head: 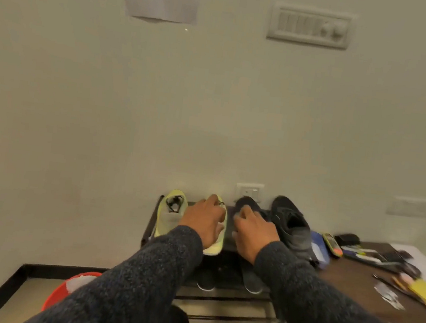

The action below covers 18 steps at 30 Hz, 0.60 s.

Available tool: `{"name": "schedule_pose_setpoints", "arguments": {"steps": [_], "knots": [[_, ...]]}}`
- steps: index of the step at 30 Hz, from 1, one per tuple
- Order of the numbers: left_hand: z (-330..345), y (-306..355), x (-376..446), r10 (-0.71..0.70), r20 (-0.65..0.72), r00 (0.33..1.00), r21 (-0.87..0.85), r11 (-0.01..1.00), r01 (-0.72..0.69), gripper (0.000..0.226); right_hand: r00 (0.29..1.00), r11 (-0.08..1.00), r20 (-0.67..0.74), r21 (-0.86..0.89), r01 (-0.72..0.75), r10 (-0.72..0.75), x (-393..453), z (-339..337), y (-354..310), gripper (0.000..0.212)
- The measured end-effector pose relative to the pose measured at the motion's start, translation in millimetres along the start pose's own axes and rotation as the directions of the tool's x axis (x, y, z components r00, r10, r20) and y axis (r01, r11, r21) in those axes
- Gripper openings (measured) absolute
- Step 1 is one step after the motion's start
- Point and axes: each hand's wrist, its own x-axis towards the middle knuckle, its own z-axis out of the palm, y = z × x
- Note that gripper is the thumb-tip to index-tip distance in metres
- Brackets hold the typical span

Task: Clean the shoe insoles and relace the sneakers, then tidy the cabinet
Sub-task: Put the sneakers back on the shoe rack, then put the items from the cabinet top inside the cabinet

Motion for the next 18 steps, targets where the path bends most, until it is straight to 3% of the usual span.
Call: {"name": "schedule_pose_setpoints", "arguments": {"steps": [9,13,18], "knots": [[4,159,24,0.335,0.071,0.939,-0.147,0.935,-0.323,0.022,0.956,0.953,0.025,-0.097,-0.288,0.292,-125,-41,112,0.027],[39,235,35,0.435,0.123,0.892,-0.233,0.887,-0.400,0.024,0.888,0.891,0.074,-0.031,-0.453,0.454,-171,-23,167,0.026],[117,324,49,0.488,0.247,0.837,-0.358,0.849,-0.389,0.022,0.767,0.759,0.161,0.122,-0.640,0.621,-220,44,240,0.013]]}}
